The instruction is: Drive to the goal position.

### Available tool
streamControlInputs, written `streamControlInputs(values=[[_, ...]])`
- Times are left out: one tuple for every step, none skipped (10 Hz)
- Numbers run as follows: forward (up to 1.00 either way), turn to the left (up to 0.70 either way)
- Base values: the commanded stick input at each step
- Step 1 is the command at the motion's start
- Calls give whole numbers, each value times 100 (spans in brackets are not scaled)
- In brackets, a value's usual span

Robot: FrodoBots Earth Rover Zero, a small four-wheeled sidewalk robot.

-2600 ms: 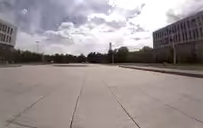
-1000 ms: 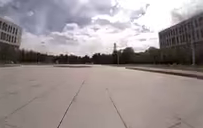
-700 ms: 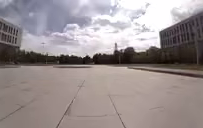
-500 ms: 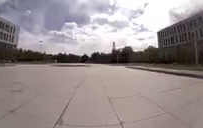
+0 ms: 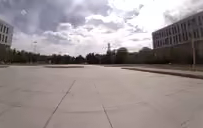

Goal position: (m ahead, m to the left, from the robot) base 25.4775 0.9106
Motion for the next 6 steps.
streamControlInputs(values=[[100, 0], [100, 0], [100, 0], [100, 0], [100, 0], [100, 0]])
